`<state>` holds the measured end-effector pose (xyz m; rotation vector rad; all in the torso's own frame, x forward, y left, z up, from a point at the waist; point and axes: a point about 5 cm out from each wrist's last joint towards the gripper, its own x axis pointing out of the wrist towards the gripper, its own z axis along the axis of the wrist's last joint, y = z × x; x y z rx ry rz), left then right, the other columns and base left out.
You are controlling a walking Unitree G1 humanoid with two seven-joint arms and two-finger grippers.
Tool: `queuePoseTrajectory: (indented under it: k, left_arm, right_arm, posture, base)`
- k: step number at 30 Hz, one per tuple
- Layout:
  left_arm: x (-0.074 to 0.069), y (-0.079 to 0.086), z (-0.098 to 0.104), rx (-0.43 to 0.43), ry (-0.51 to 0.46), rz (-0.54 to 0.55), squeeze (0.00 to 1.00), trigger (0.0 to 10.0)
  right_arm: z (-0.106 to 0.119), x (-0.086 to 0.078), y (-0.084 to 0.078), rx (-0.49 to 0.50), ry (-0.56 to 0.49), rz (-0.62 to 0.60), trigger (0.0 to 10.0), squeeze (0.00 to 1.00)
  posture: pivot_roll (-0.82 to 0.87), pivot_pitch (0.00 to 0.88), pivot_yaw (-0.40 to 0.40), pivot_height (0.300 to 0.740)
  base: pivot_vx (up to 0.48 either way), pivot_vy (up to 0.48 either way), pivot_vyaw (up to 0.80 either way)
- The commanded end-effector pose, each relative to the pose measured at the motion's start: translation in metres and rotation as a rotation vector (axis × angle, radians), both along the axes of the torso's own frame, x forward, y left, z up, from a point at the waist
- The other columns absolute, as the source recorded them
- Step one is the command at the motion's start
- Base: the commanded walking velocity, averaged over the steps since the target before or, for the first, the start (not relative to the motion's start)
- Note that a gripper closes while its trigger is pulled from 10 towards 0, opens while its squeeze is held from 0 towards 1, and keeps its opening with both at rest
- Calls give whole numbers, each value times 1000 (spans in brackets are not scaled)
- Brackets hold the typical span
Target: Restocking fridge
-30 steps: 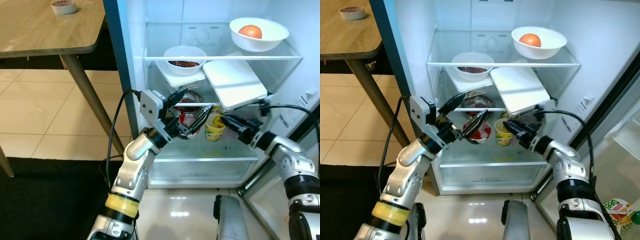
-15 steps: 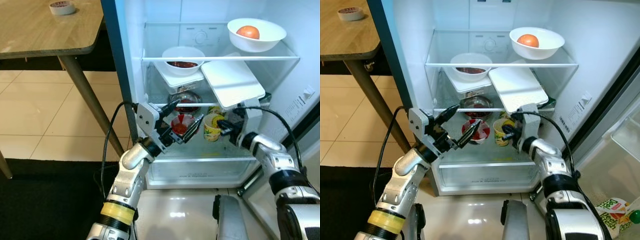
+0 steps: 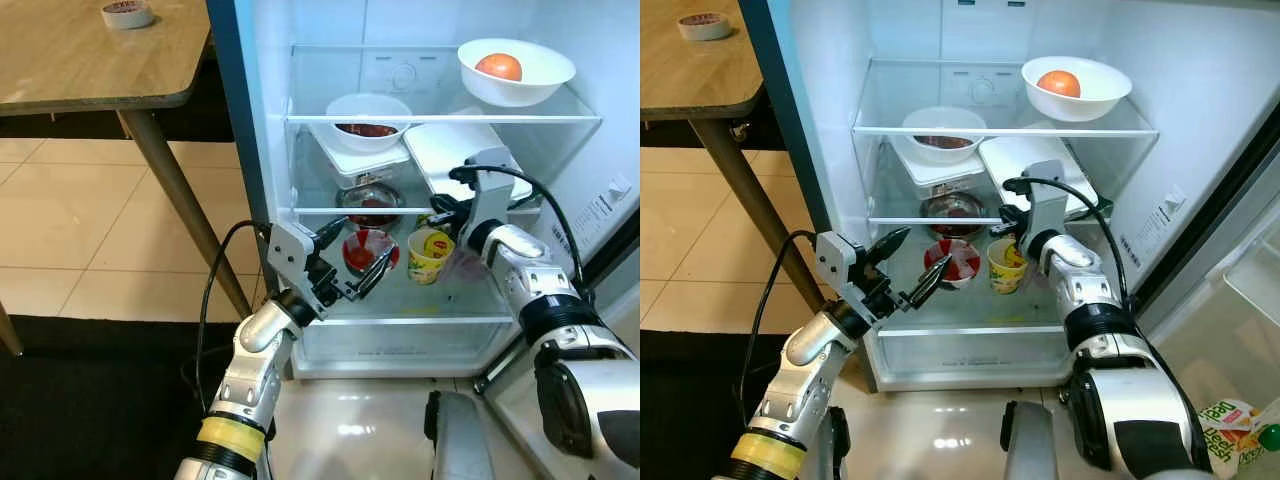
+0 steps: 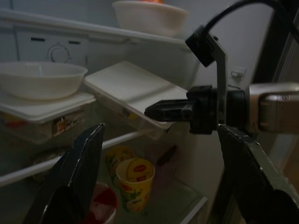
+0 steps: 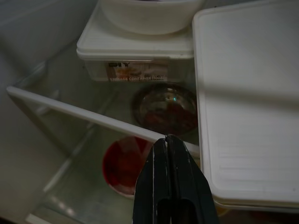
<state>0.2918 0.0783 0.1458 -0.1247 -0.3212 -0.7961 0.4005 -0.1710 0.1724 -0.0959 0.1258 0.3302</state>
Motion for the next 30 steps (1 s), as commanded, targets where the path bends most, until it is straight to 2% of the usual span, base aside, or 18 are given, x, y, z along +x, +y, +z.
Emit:
queuePoseTrajectory:
  k: [1, 4, 6, 9, 10, 11, 12, 13, 15, 17, 18, 19, 20, 21, 23, 24, 26, 30]
  left_arm:
    - [-2, 2, -4, 26, 7, 4, 0, 10000]
    - [-3, 3, -5, 27, 6, 7, 0, 10000]
    - [-3, 4, -4, 28, 3, 15, 0, 10000]
    - [-4, 5, -4, 28, 1, 20, 0, 10000]
    - [-4, 5, -4, 28, 1, 20, 0, 10000]
    - [-5, 5, -4, 27, 0, 22, 0, 10000]
    - [-6, 5, -4, 27, 0, 23, 0, 10000]
    - [-6, 5, -4, 27, 0, 23, 0, 10000]
    - [-7, 5, -4, 26, 3, 23, 0, 10000]
    - [-7, 4, -5, 27, 4, 20, 0, 10000]
    - [-8, 4, -5, 27, 4, 18, 0, 10000]
    - [-8, 4, -5, 27, 4, 18, 0, 10000]
    - [-8, 3, -4, 27, 3, 15, 0, 10000]
    - [-8, 3, -4, 27, 3, 15, 0, 10000]
    - [-8, 3, -3, 27, 2, 13, 0, 10000]
    - [-8, 3, -3, 27, 2, 13, 0, 10000]
    - [-10, 3, -2, 25, -1, 11, 0, 10000]
    - [-14, 4, -1, 25, -1, 10, 0, 10000]
  right_arm:
    - [4, 2, 1, -36, -10, 6, 10000, 0]
    - [15, 6, 3, -68, -31, 7, 10000, 0]
    - [27, 10, 6, -55, -56, 14, 10000, 0]
    - [35, 11, 12, 25, -66, 86, 10000, 0]
    - [35, 11, 12, 25, -66, 86, 10000, 0]
    - [34, 9, 17, 51, -51, 161, 10000, 0]
    - [25, 4, 21, -7, -17, 271, 10000, 0]
    - [25, 4, 21, -7, -17, 271, 10000, 0]
    - [2, -6, 22, -143, 90, 407, 10000, 0]
    - [-12, -10, 19, -205, 157, 438, 10000, 0]
    - [-24, -14, 15, -263, 217, 433, 10000, 0]
    - [-24, -14, 15, -263, 217, 433, 10000, 0]
    - [-36, -17, 8, -338, 280, 402, 10000, 0]
    - [-36, -17, 8, -338, 280, 402, 10000, 0]
    - [-52, -22, -6, -453, 367, 317, 10000, 0]
    - [-52, -22, -6, -453, 367, 317, 10000, 0]
    - [-53, -20, -16, -516, 377, 224, 10000, 0]
    - [-43, -14, -23, -525, 336, 95, 10000, 0]
  posture:
    - [94, 66, -52, 447]
    - [105, 71, -60, 447]
    - [112, 73, -65, 447]
    - [118, 79, -68, 447]
    - [118, 79, -68, 447]
    - [120, 81, -69, 447]
    - [118, 85, -67, 447]
    - [118, 85, -67, 447]
    - [117, 87, -66, 447]
    - [117, 87, -66, 447]
    - [114, 91, -63, 447]
    - [114, 91, -63, 447]
    - [115, 95, -62, 447]
    - [115, 95, -62, 447]
    - [118, 97, -63, 447]
    - [118, 97, -63, 447]
    - [128, 108, -59, 447]
    - [139, 120, -55, 447]
  base:
    - [0, 0, 0]
    - [0, 0, 0]
    - [0, 0, 0]
    - [0, 0, 0]
    - [0, 0, 0]
    - [0, 0, 0]
    - [0, 0, 0]
    - [0, 0, 0]
    - [0, 0, 0]
    - [0, 0, 0]
    - [0, 0, 0]
    - [0, 0, 0]
    - [0, 0, 0]
    - [0, 0, 0]
    - [0, 0, 0]
    - [0, 0, 0]
    - [0, 0, 0]
    - [0, 0, 0]
